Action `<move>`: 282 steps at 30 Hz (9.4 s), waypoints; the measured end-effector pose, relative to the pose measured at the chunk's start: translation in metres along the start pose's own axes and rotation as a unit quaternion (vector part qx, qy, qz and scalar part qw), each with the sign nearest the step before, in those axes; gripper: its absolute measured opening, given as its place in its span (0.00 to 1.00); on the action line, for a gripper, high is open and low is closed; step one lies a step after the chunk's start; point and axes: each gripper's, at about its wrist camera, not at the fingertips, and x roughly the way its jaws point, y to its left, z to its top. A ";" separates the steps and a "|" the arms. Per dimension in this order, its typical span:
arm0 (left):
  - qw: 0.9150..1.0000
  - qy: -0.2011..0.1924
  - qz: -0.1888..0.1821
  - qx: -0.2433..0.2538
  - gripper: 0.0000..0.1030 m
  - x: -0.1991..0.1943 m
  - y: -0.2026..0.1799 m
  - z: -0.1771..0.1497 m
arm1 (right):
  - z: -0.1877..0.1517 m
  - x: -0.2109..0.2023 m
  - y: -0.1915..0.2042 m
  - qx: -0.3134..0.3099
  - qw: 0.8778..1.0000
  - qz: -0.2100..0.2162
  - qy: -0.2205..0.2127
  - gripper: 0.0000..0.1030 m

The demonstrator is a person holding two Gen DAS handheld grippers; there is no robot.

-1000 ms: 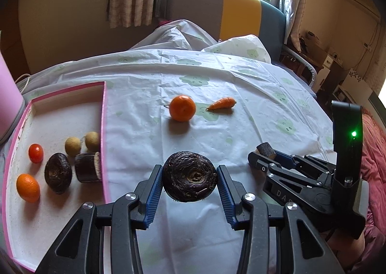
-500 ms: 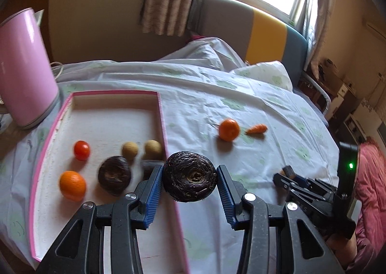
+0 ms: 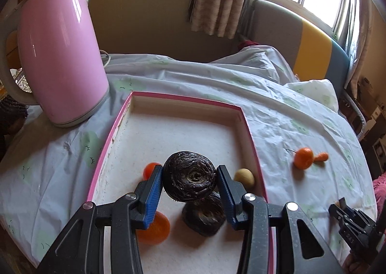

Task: Organize fruits
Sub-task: 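Carry the beet into the pink tray and open the left tool, then lower the cylinder piece into the tray and open the right tool, then grasp the orange with the left tool while the right tool grasps the carrot, then lift the orange with the left tool while the right tool lifts the carrot toward the tray, then lower the orange into the tray with the left tool while the right tool drops the carrot there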

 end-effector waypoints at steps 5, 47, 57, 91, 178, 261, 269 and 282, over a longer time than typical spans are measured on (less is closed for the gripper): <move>1.000 0.012 0.004 -0.013 0.44 0.007 0.002 -0.001 | 0.001 0.001 0.001 -0.004 1.000 -0.002 0.002 0.30; 1.000 -0.010 -0.001 -0.029 0.49 -0.048 0.018 -0.039 | 0.022 -0.025 0.139 -0.114 0.974 0.197 0.011 0.29; 0.999 -0.015 0.001 -0.044 0.49 -0.053 0.032 -0.041 | 0.020 -0.015 0.200 -0.182 0.956 0.226 0.033 0.29; 1.000 -0.014 -0.009 -0.004 0.49 -0.054 0.004 -0.043 | 0.035 -0.008 0.147 -0.078 0.983 0.165 -0.002 0.41; 0.983 0.085 -0.129 0.097 0.38 0.076 -0.171 -0.008 | 0.086 0.067 -0.023 -0.044 0.993 0.108 0.019 0.51; 0.997 -0.058 0.033 -0.027 0.49 -0.080 0.025 -0.048 | 0.066 0.016 0.211 -0.162 0.967 0.196 0.028 0.23; 0.997 -0.060 0.038 -0.038 0.49 -0.082 0.031 -0.048 | 0.064 0.024 0.222 -0.160 0.966 0.200 0.042 0.23; 0.994 -0.075 0.065 -0.041 0.49 -0.087 0.031 -0.047 | 0.054 -0.003 0.206 -0.137 0.975 0.177 0.001 0.48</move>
